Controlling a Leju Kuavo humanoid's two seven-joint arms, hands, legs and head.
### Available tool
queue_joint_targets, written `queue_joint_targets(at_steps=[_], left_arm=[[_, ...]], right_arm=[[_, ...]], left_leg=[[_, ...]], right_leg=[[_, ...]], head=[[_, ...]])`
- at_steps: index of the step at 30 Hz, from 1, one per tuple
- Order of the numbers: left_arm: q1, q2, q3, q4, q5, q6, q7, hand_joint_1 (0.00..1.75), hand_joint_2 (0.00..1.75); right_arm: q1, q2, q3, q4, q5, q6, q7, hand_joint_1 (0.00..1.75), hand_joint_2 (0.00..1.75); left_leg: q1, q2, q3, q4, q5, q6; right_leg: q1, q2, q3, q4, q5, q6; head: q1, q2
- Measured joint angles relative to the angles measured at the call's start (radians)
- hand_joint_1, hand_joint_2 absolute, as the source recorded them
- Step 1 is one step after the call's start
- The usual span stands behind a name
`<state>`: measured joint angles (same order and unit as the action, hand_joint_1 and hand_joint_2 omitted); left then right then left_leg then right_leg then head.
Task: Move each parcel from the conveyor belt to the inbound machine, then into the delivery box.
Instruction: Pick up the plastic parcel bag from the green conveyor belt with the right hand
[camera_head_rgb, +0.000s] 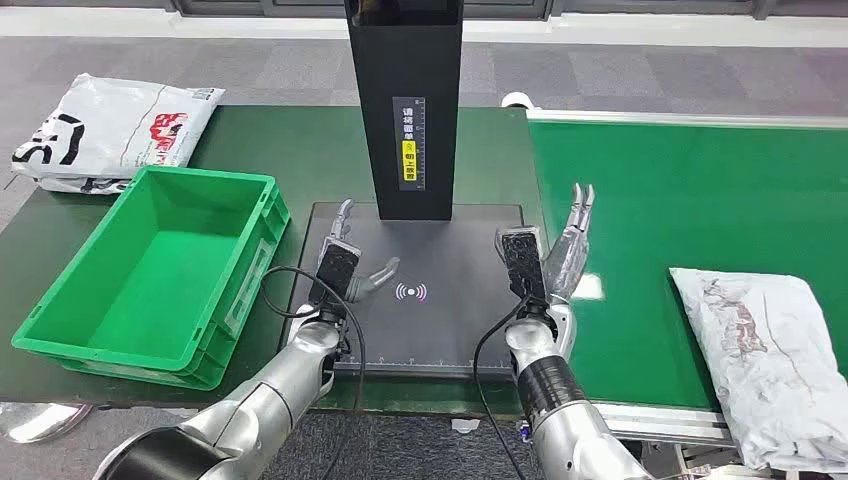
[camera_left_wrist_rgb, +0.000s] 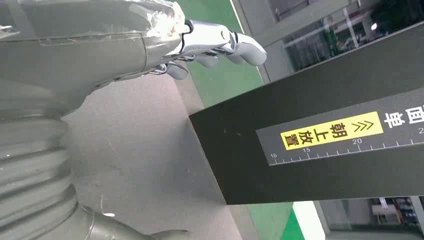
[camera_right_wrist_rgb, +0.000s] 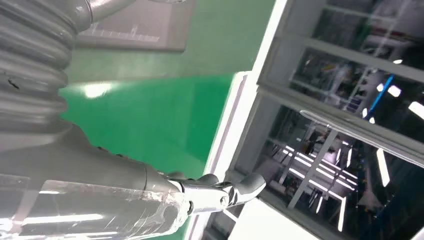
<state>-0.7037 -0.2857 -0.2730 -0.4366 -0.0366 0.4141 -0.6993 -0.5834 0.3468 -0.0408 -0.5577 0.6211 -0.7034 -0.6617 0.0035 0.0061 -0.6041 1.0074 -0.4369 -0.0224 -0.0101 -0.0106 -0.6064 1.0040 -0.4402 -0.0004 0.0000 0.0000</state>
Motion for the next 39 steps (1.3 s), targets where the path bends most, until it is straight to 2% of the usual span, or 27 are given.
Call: queue_joint_targets(at_steps=[6,13,16,21,24,27,30,32,35,39], left_arm=[[-0.006,0.006,0.027,0.001,0.001,-0.038,0.021,0.00,1.75],[-0.010,0.009,0.040,0.001,0.001,-0.044,0.024,0.00,1.75],[-0.011,0.010,0.041,0.001,-0.007,-0.046,0.031,0.00,1.75],[-0.011,0.011,0.042,0.000,-0.025,-0.051,0.058,0.00,1.75],[-0.011,0.014,0.046,-0.001,-0.030,-0.052,0.065,0.00,1.75],[-0.009,0.016,0.056,-0.001,-0.034,-0.047,0.066,0.00,1.75],[-0.003,0.016,0.058,-0.002,-0.040,-0.039,0.069,0.00,1.75],[0.004,0.016,0.059,-0.003,-0.044,-0.033,0.073,0.00,1.75],[0.015,0.016,0.064,-0.007,-0.047,-0.026,0.075,0.00,1.75],[0.024,0.017,0.074,-0.013,-0.048,-0.023,0.075,0.00,1.75]], right_arm=[[0.009,-0.009,-0.129,-0.015,0.247,0.000,0.075,0.00,1.75],[0.015,-0.018,-0.203,-0.023,0.274,0.000,0.077,0.00,1.75],[0.026,-0.018,-0.228,-0.046,0.363,0.000,0.118,0.00,1.75],[0.057,-0.019,-0.324,-0.145,0.648,-0.001,0.250,0.00,1.75],[0.085,-0.027,-0.373,-0.212,0.756,-0.001,0.355,0.00,1.75],[0.114,-0.051,-0.392,-0.262,0.833,-0.001,0.498,0.00,1.75],[0.138,-0.091,-0.392,-0.273,0.882,-0.001,0.671,0.00,1.75],[0.153,-0.122,-0.385,-0.270,0.886,-0.001,0.751,0.00,1.75],[0.166,-0.167,-0.373,-0.250,0.888,-0.001,0.821,0.00,1.75],[0.174,-0.205,-0.361,-0.215,0.902,-0.001,0.869,0.00,1.75]], left_leg=[[0.000,0.000,0.000,0.000,0.000,0.000],[0.000,0.000,0.000,0.000,0.000,0.000],[0.000,0.000,0.000,0.000,0.000,0.000],[0.000,-0.001,0.000,0.000,0.000,0.000],[0.000,-0.001,0.000,0.000,0.000,0.000],[0.000,-0.001,0.000,0.000,0.000,0.000],[0.000,-0.001,0.000,0.000,-0.001,0.001],[0.000,-0.001,-0.001,0.000,-0.001,0.001],[0.000,-0.001,-0.001,0.000,-0.001,0.001],[0.000,-0.001,-0.001,0.000,-0.001,0.001]], right_leg=[[0.000,0.000,0.000,0.000,0.000,0.000],[0.000,0.000,0.000,0.000,0.000,0.000],[0.000,0.000,0.000,0.000,0.000,0.000],[0.000,-0.001,0.000,0.000,0.000,0.000],[0.000,-0.001,0.000,0.000,0.000,0.000],[-0.001,-0.001,0.000,0.000,0.000,0.000],[-0.001,-0.002,0.000,-0.001,0.000,0.000],[-0.001,-0.002,0.000,-0.001,0.000,0.000],[-0.001,-0.002,0.000,-0.001,0.000,0.000],[0.000,-0.002,0.000,-0.001,0.000,0.000]], head=[[0.000,0.000],[0.000,0.000],[0.000,0.000],[0.000,0.000],[0.000,0.000],[0.000,0.000],[0.000,0.000],[0.000,0.000],[0.000,0.000],[0.000,0.000]])
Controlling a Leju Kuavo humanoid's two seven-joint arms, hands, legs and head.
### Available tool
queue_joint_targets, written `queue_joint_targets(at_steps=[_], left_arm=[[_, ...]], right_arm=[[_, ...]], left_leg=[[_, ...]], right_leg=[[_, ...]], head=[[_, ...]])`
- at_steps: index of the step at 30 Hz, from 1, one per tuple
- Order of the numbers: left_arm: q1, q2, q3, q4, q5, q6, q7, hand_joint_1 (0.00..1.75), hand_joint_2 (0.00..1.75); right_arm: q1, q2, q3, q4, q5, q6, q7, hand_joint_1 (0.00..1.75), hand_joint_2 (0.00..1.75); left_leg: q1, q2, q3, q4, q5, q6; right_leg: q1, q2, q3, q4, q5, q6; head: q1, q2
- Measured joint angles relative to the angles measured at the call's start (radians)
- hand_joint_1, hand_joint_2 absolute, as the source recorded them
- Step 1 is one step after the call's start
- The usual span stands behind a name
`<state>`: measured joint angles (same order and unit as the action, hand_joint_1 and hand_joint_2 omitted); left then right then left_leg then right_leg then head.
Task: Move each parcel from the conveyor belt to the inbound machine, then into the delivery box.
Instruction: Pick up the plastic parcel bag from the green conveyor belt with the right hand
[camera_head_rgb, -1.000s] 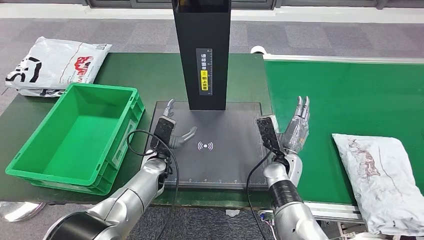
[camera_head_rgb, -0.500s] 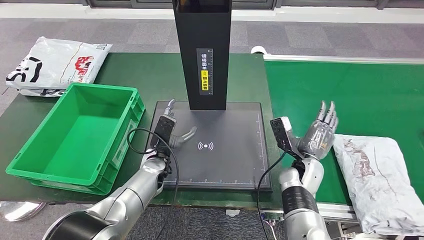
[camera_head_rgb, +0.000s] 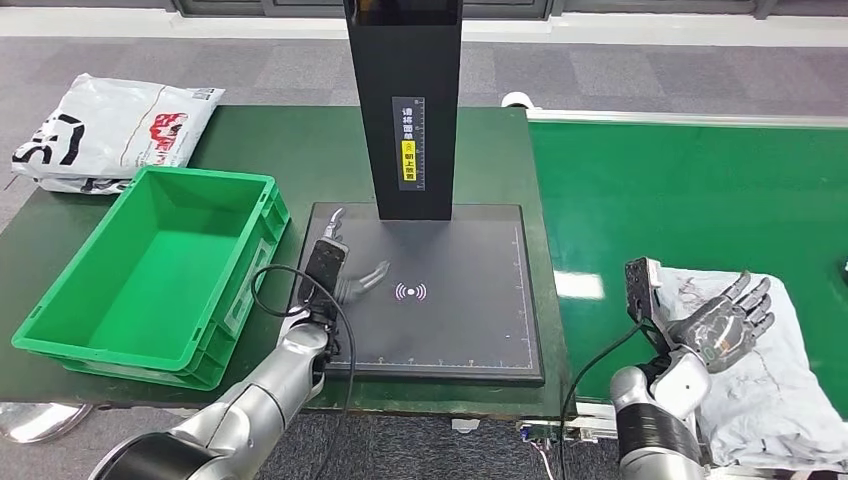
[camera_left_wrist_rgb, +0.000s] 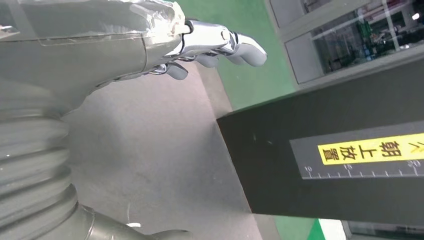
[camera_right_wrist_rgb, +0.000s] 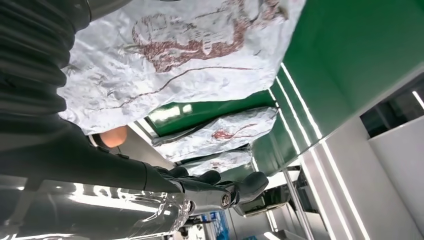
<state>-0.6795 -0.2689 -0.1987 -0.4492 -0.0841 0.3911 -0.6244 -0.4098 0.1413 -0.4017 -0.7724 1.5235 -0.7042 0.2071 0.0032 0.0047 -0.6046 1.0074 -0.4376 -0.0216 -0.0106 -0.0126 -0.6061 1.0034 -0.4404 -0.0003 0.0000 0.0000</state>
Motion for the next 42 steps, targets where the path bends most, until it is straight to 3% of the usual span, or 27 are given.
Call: queue_joint_targets(at_steps=[5,9,16,20,25,36,42], left_arm=[[0.012,0.002,0.008,-0.006,-0.004,0.004,-0.001,0.00,1.75],[0.020,0.005,0.009,-0.009,-0.014,0.007,0.000,0.00,1.75],[0.014,0.004,0.009,-0.008,-0.043,-0.006,0.022,0.00,1.75],[0.009,0.003,0.009,-0.006,-0.044,-0.011,0.023,0.00,1.75],[0.008,0.006,0.019,-0.003,-0.041,-0.012,0.018,0.00,1.75],[0.010,0.012,0.031,0.005,-0.041,-0.013,0.021,0.00,1.75],[0.011,0.014,0.038,0.005,-0.041,-0.008,0.025,0.00,1.75]], right_arm=[[0.000,-0.036,0.044,0.075,0.043,0.000,0.173,0.00,1.75],[-0.009,-0.079,0.142,0.178,0.047,0.028,0.348,0.00,1.75],[-0.029,-0.135,0.222,0.306,0.049,0.309,0.407,0.00,1.75],[-0.050,-0.161,0.224,0.342,0.049,0.371,0.408,1.75,1.75],[-0.063,-0.169,0.225,0.371,0.046,0.409,0.408,1.75,1.75],[-0.078,-0.174,0.220,0.391,0.011,0.387,0.400,1.75,1.75],[-0.082,-0.168,0.211,0.394,-0.043,0.299,0.327,1.75,1.75]], left_leg=[[0.000,0.000,0.000,0.000,0.000,0.000],[0.000,0.000,0.000,0.000,0.000,0.000],[0.000,0.000,0.000,0.000,0.000,0.000],[0.000,0.000,0.002,0.000,0.000,0.001],[0.000,0.000,0.002,0.000,0.001,0.002],[0.000,0.000,0.002,0.000,0.001,0.003],[0.000,0.000,0.002,0.000,0.001,0.002]], right_leg=[[0.001,0.000,0.000,0.000,0.000,0.000],[0.000,0.000,0.000,0.000,0.000,0.000],[0.000,0.000,0.000,0.000,0.000,0.000],[0.000,0.000,0.003,-0.001,0.000,0.001],[-0.001,-0.001,0.004,-0.001,0.001,0.002],[0.000,-0.001,0.004,-0.001,0.001,0.003],[0.000,-0.001,0.004,-0.001,0.001,0.003]], head=[[0.000,0.000],[0.000,0.000],[0.000,0.000],[0.000,0.000],[0.000,0.000],[0.000,0.000],[0.000,0.000]])
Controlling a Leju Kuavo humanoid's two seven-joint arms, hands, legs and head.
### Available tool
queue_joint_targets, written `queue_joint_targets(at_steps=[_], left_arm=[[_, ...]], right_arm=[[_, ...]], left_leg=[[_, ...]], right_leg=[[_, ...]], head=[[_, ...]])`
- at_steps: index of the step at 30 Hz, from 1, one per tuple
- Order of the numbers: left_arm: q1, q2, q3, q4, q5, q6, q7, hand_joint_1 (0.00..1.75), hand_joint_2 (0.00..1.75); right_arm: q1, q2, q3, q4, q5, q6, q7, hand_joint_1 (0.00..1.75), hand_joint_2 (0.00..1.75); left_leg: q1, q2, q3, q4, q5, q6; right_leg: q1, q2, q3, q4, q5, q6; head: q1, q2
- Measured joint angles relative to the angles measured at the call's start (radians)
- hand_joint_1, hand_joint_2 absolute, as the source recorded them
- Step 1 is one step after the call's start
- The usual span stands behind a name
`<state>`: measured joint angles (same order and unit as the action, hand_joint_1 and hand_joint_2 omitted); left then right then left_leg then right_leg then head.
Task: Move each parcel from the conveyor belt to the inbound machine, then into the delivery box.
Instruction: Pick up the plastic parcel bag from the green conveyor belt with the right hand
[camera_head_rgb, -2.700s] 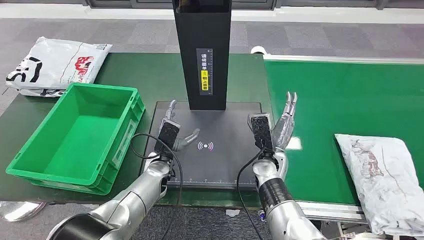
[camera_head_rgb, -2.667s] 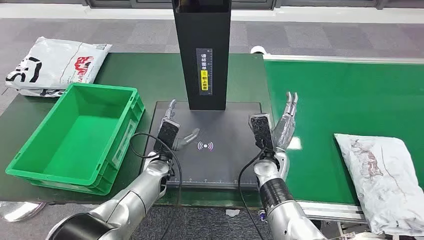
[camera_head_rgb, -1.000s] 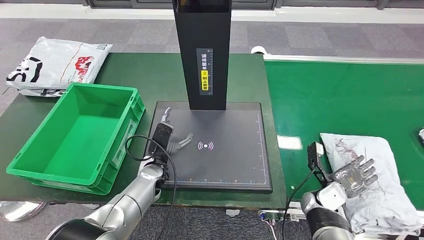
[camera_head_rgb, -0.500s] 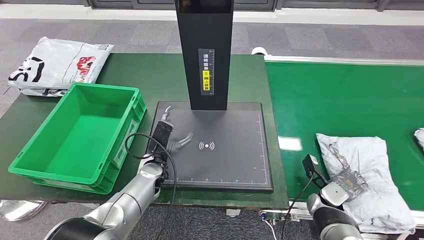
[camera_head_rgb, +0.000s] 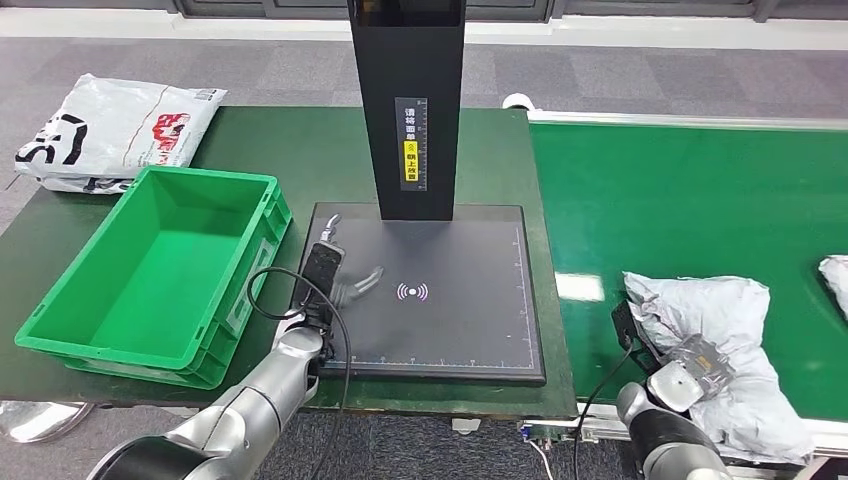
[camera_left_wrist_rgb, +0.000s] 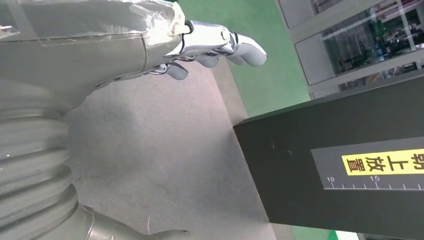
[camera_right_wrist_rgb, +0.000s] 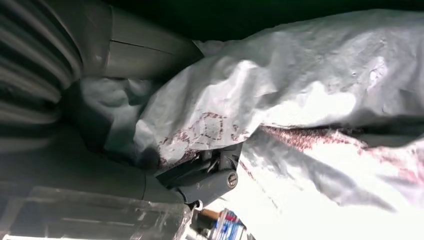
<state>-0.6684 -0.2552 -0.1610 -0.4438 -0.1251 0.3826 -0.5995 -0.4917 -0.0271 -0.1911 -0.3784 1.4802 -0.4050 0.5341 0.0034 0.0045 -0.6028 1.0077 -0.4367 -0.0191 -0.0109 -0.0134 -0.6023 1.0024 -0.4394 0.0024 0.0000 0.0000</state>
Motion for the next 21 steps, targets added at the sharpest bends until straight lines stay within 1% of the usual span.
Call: queue_joint_targets(at_steps=[2,6,8,10,13,17,21], left_arm=[[0.001,0.002,0.004,-0.001,0.000,0.009,0.006,0.00,1.75],[0.008,0.012,0.024,-0.011,0.000,0.039,0.019,0.00,1.75],[0.012,0.017,0.037,-0.021,0.000,0.046,0.026,0.00,1.75],[0.016,0.022,0.048,-0.033,-0.001,0.048,0.035,0.00,1.75],[0.016,0.025,0.056,-0.050,-0.008,0.048,0.045,0.00,1.75],[0.008,0.026,0.066,-0.070,-0.027,0.047,0.050,0.00,1.75],[-0.005,0.027,0.069,-0.080,-0.037,0.046,0.051,0.00,1.75]], right_arm=[[0.000,0.009,-0.009,-0.001,-0.035,-0.069,-0.063,1.75,1.75],[0.004,0.044,-0.016,-0.044,-0.135,-0.233,-0.246,1.75,1.75],[0.009,0.070,-0.016,-0.109,-0.192,-0.276,-0.328,1.75,1.75],[0.015,0.099,-0.008,-0.195,-0.241,-0.284,-0.383,1.75,1.75],[0.020,0.137,0.042,-0.326,-0.279,-0.270,-0.418,1.75,1.75],[0.020,0.178,0.169,-0.473,-0.278,-0.253,-0.427,1.75,1.75],[0.021,0.212,0.286,-0.560,-0.256,-0.240,-0.422,1.75,1.75]], left_leg=[[0.000,0.000,0.000,0.000,0.000,0.000],[0.000,0.001,-0.001,0.000,0.000,0.000],[0.000,0.001,-0.001,0.000,0.000,0.000],[0.000,0.001,-0.001,0.000,0.001,-0.001],[0.000,0.001,-0.002,0.000,0.001,-0.002],[0.001,0.001,-0.002,0.000,0.001,-0.002],[0.001,0.000,-0.003,0.000,0.001,-0.002]], right_leg=[[0.000,0.000,0.000,0.000,0.000,0.000],[0.000,0.001,-0.002,0.001,0.000,0.000],[0.000,0.001,-0.002,0.002,0.000,-0.001],[0.000,0.001,-0.003,0.002,0.000,-0.001],[0.000,0.001,-0.004,0.002,0.000,-0.001],[0.000,0.001,-0.004,0.002,0.000,-0.001],[0.000,0.001,-0.004,0.002,0.000,-0.001]], head=[[0.000,0.000],[0.000,0.000],[0.000,0.000],[0.000,0.000],[0.000,0.000],[0.000,0.000],[0.000,0.000]])
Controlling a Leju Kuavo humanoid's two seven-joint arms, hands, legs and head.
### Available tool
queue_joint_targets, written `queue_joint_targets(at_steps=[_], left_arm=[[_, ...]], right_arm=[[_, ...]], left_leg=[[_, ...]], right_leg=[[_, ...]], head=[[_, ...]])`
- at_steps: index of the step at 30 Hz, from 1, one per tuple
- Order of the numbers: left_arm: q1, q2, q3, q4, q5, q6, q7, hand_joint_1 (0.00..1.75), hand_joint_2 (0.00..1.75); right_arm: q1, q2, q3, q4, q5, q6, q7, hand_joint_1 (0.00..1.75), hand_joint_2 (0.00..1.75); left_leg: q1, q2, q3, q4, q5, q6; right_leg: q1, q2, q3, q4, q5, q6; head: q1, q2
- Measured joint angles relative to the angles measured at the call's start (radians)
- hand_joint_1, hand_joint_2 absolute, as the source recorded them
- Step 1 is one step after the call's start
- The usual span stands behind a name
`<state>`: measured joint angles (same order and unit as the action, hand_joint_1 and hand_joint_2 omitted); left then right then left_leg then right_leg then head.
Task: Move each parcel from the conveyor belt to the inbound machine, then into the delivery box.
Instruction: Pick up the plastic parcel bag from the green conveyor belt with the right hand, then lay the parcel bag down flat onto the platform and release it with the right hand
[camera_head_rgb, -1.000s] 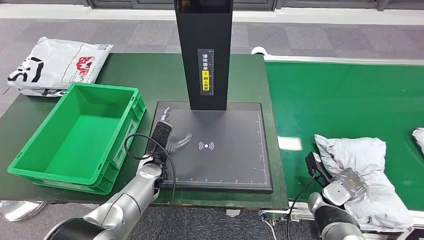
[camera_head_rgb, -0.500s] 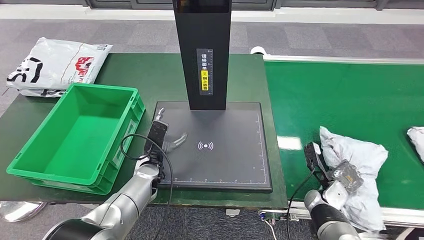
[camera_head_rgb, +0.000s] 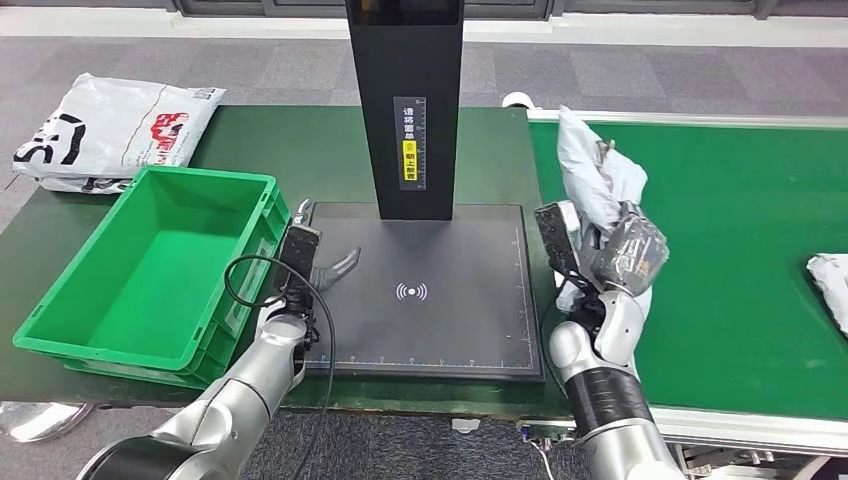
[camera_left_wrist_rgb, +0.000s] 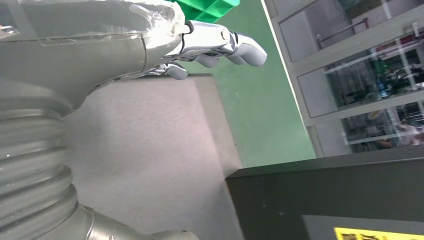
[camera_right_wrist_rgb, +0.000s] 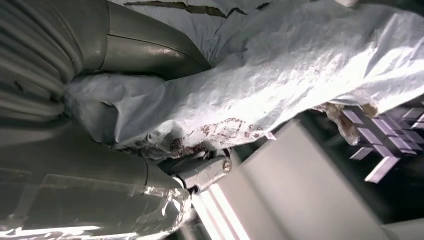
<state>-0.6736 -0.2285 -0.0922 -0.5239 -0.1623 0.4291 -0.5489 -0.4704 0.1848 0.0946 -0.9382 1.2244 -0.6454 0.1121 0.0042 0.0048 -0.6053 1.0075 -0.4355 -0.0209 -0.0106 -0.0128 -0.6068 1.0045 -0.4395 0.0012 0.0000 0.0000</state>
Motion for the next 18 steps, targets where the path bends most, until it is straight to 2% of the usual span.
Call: queue_joint_targets(at_steps=[6,15,18], left_arm=[[-0.017,0.000,0.001,-0.001,-0.005,-0.010,-0.002,0.00,1.75],[-0.049,0.000,0.001,-0.001,-0.003,-0.031,0.009,0.00,1.75],[-0.055,0.000,0.001,-0.002,-0.002,-0.032,0.013,0.00,1.75]], right_arm=[[-0.003,0.044,0.172,-0.023,-0.020,0.038,0.016,1.75,1.75],[-0.024,0.108,0.397,0.066,-0.222,0.298,-0.016,1.75,1.75],[-0.022,0.112,0.457,0.091,-0.295,0.396,-0.041,0.45,1.75]], left_leg=[[0.000,0.000,0.000,0.000,0.000,0.000],[0.001,0.000,-0.001,0.000,0.000,0.000],[0.001,0.000,-0.001,0.000,0.000,0.000]], right_leg=[[0.000,0.001,0.000,0.000,0.000,0.000],[0.001,0.000,0.000,0.000,0.000,0.000],[0.001,0.000,0.000,0.000,0.000,0.000]], head=[[0.000,0.000],[0.000,0.000],[0.000,0.000]])
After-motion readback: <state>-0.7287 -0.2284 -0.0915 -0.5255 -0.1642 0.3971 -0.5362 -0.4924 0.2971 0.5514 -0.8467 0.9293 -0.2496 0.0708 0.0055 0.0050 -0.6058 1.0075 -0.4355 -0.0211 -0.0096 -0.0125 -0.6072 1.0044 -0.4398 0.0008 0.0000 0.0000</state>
